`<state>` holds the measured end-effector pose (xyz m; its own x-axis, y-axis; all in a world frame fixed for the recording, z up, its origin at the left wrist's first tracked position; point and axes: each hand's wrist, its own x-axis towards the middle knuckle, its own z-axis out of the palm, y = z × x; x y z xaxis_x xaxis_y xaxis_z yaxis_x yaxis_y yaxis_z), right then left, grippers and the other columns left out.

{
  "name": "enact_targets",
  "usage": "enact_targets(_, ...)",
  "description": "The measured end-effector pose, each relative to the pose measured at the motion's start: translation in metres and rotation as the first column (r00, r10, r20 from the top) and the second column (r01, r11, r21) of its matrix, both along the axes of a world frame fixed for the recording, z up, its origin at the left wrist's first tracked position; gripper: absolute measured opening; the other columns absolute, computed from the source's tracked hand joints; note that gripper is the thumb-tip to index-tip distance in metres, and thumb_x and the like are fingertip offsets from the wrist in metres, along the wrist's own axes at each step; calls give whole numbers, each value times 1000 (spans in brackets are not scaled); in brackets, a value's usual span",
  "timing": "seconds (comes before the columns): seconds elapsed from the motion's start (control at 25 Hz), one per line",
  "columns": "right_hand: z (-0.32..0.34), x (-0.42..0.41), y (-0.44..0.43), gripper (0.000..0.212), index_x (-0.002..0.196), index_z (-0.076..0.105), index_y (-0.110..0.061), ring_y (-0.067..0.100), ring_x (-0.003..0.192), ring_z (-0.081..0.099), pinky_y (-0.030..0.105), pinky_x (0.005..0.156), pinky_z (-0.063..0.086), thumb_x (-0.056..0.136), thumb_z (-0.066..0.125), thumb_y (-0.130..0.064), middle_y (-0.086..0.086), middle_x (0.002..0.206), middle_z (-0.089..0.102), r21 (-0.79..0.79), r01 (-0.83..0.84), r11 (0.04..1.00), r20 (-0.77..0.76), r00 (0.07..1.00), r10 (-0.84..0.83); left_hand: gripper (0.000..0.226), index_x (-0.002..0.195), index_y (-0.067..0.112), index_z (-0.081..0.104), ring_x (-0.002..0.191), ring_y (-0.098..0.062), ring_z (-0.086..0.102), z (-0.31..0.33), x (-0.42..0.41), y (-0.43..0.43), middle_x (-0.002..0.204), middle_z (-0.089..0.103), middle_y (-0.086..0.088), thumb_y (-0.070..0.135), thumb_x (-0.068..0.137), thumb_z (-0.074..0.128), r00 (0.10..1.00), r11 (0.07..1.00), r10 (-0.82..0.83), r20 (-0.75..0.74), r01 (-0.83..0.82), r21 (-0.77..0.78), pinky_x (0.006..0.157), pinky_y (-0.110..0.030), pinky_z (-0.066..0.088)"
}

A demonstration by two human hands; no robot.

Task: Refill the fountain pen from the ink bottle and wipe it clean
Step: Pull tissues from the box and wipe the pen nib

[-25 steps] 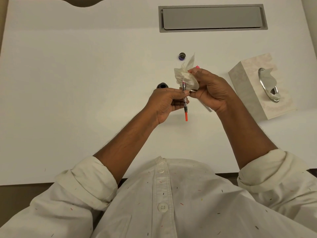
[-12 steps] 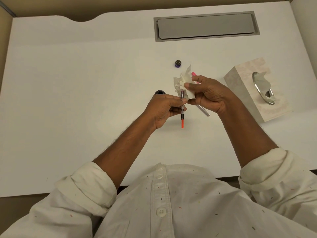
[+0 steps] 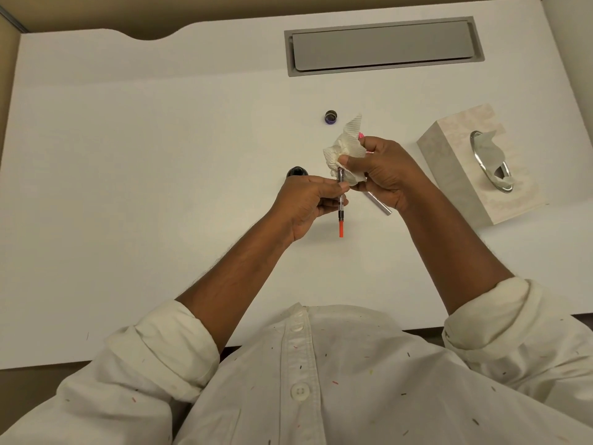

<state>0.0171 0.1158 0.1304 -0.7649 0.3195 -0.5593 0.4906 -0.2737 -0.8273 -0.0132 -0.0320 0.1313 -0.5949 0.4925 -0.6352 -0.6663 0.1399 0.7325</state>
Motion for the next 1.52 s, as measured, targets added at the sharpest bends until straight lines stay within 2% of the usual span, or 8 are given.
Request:
enact_targets(0.16, -2, 2, 0, 32, 110, 62, 0, 32, 99, 65, 36, 71, 54, 80, 71, -3, 12, 128, 56, -55, 41, 998, -7, 999, -42, 13, 88, -10, 65, 65, -23, 67, -1, -1, -1, 58, 67, -4, 0, 80, 66, 1000, 1000, -2, -1, 2, 10, 86, -41, 56)
enact_targets(0.24, -3, 3, 4, 31, 114, 61, -1, 29, 104, 64, 38, 78, 54, 83, 68, -5, 11, 139, 47, -164, 59, 985, 5, 998, -59, 7, 82, -6, 67, 65, -23, 68, 0, -3, -2, 58, 68, -4, 2, 80, 66, 1000, 999, -14, -2, 14, 30, 85, -39, 57)
enact_targets(0.4, -4, 8, 9, 35, 125, 56, -8, 26, 104, 64, 41, 92, 50, 89, 60, -8, 14, 121, 64, -462, 131, 877, 38, 991, -127, 5, 80, -2, 68, 66, -22, 68, -1, -3, -4, 60, 69, -4, 3, 81, 66, 999, 997, -41, -12, 41, 66, 81, -36, 58)
enact_targets(0.6, -5, 12, 10, 14, 97, 65, -3, 27, 83, 70, 39, 71, 59, 92, 53, -1, 16, 101, 68, -655, 288, 699, 138, 955, -264, 7, 84, -3, 69, 68, -22, 69, -3, -4, -6, 62, 70, -4, 3, 81, 66, 999, 995, -45, -27, 47, 83, 81, -35, 58)
enact_targets(0.84, -4, 11, 9, 25, 118, 57, -7, 25, 89, 65, 40, 69, 60, 93, 52, -7, 14, 109, 63, -681, 271, 681, 135, 960, -247, 9, 86, -3, 69, 69, -22, 68, -2, -1, -6, 61, 69, -4, 3, 83, 63, 997, 993, -63, -33, 66, 97, 81, -34, 57)
enact_targets(1.16, -5, 14, 7, 16, 94, 67, -1, 29, 79, 71, 42, 66, 60, 92, 52, -1, 19, 100, 69, -717, 282, 637, 140, 954, -265, 10, 89, -5, 68, 70, -22, 68, -1, -1, -7, 62, 69, -4, 2, 84, 62, 998, 991, -59, -17, 60, 122, 85, -35, 56)
enact_targets(1.32, -4, 11, 5, 14, 103, 62, -2, 29, 81, 72, 39, 63, 59, 91, 54, 1, 19, 95, 71, -646, 256, 719, 84, 960, -267, 12, 91, -7, 67, 71, -23, 68, 1, -3, -8, 64, 69, -5, 2, 84, 61, 999, 988, -42, -3, 41, 149, 84, -34, 57)
enact_targets(1.52, -4, 6, 1, 38, 128, 53, -7, 24, 87, 69, 37, 77, 57, 91, 56, -1, 13, 111, 66, -523, 255, 813, 1, 955, -298, 13, 92, -7, 67, 70, -23, 68, 4, -2, -10, 65, 68, -5, 1, 84, 61, 1000, 986, -23, 3, 22, 166, 80, -31, 58)
